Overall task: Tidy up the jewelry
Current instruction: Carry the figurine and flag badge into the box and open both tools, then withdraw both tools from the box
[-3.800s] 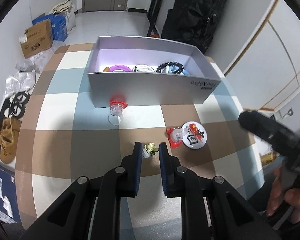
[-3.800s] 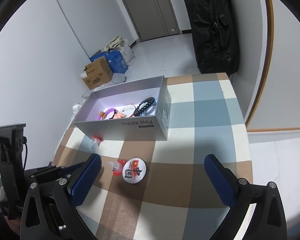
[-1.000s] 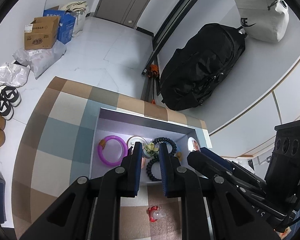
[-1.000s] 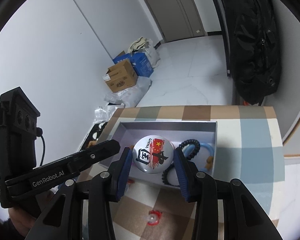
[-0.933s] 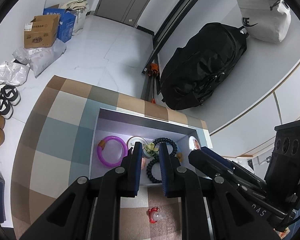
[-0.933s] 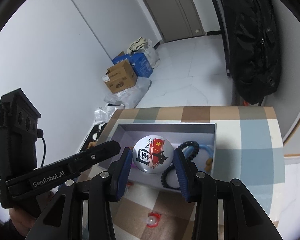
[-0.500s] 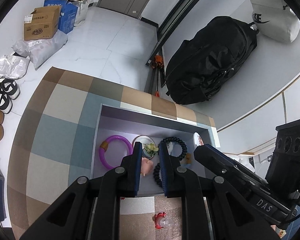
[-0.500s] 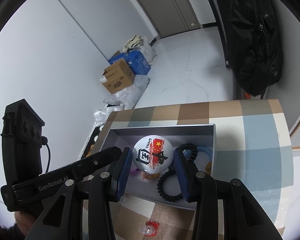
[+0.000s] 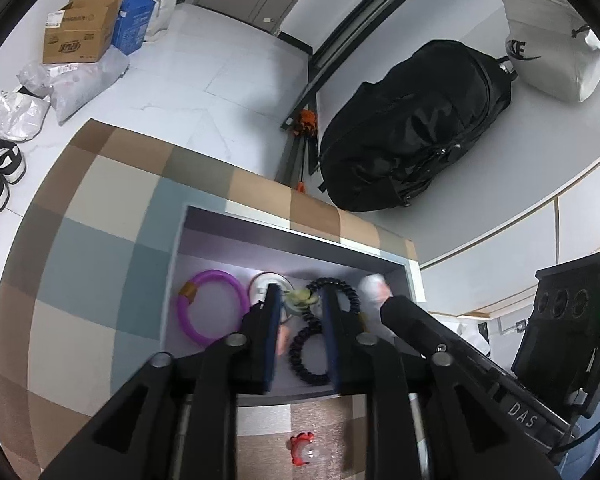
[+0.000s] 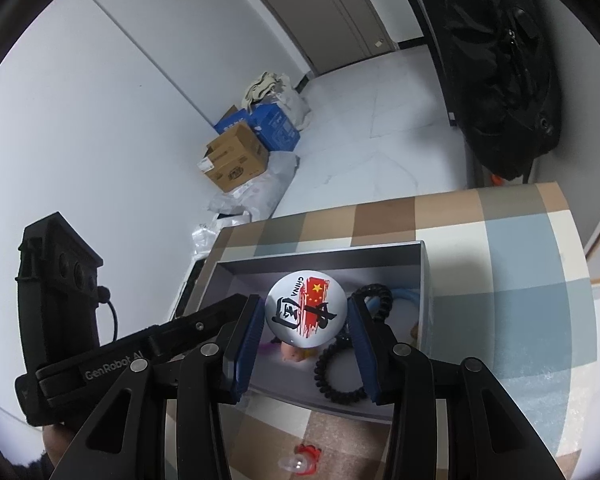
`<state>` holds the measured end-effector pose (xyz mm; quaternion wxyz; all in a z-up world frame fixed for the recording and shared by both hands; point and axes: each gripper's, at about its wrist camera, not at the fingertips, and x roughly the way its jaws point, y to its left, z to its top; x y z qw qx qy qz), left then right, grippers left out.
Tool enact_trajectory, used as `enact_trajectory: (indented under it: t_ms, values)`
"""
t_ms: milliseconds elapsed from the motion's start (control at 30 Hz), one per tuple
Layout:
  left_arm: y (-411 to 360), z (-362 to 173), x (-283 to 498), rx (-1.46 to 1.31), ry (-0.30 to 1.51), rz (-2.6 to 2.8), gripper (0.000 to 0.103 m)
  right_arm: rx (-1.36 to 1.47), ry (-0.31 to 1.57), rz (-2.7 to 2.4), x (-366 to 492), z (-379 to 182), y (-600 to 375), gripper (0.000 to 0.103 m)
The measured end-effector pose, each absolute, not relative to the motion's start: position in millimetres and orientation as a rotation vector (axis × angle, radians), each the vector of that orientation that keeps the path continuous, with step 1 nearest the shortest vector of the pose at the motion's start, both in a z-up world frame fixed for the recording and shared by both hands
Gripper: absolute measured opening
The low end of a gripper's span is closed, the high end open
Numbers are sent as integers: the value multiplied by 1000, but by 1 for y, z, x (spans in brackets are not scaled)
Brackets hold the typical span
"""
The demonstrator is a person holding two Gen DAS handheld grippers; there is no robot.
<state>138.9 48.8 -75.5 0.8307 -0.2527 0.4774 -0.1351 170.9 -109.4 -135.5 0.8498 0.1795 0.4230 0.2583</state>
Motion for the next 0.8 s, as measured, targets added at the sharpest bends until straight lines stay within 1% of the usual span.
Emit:
enact_trajectory:
  t_ms: [67, 133, 167, 233, 300, 400, 567, 700, 800]
  values:
    - [47, -73, 137, -531, 1005, -290, 47, 391, 878, 555, 170, -133, -111, 45]
    - [48, -69, 134, -527, 981, -279, 54, 400, 856, 555, 168, -129, -113, 59]
    - [49, -67, 133, -523, 975, -278, 57, 404, 846, 556, 167, -127, -115, 61]
    - [49, -65, 131, -518, 980, -275, 59, 414, 833, 548, 165, -124, -119, 63]
    - [48, -65, 131, -517, 979, -273, 59, 425, 825, 531, 163, -123, -123, 69]
    - [48, -64, 129, -506, 978, -256, 59, 443, 825, 510, 163, -124, -127, 75]
    - [47, -59, 123, -477, 965, -239, 59, 446, 815, 483, 158, -122, -133, 78]
    - [47, -57, 116, -459, 957, -219, 60, 440, 800, 475, 152, -119, -134, 83]
    - [47, -55, 111, -438, 950, -208, 60, 425, 793, 475, 147, -118, -134, 84]
